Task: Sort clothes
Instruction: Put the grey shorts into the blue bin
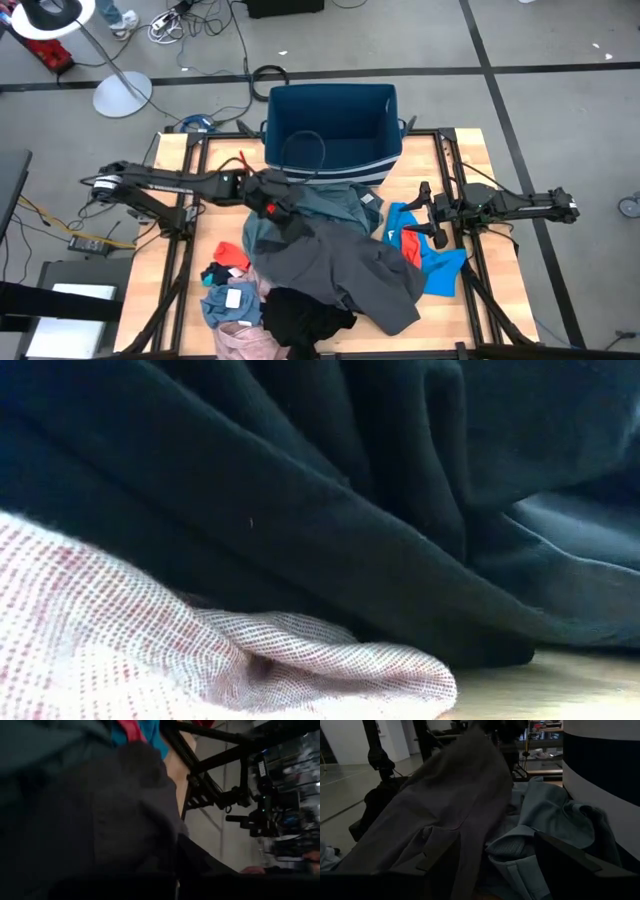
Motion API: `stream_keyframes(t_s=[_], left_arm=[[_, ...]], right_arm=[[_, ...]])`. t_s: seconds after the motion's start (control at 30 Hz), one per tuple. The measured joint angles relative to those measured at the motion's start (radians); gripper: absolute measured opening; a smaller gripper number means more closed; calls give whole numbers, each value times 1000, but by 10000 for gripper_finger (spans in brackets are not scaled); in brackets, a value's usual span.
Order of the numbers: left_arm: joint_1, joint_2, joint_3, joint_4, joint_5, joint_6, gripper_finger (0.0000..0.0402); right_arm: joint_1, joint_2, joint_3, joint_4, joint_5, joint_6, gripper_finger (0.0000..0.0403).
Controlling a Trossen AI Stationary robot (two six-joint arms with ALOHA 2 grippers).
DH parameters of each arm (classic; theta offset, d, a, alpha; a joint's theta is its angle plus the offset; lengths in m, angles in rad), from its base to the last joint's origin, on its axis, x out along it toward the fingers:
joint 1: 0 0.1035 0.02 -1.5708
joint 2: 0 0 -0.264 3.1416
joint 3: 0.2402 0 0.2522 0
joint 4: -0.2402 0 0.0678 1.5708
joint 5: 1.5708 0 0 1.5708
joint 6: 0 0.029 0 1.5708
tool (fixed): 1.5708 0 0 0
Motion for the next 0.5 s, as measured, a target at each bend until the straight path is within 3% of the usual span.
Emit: stream_keyframes(t_s=[0.23, 0.5], left_arm=[[14, 1, 322, -301, -163, 135, 1], [53, 1, 602, -307, -345, 221, 0]], right_arm=[[0, 0, 0, 0, 0, 0, 254], [0, 0, 0, 0, 0, 0, 254]])
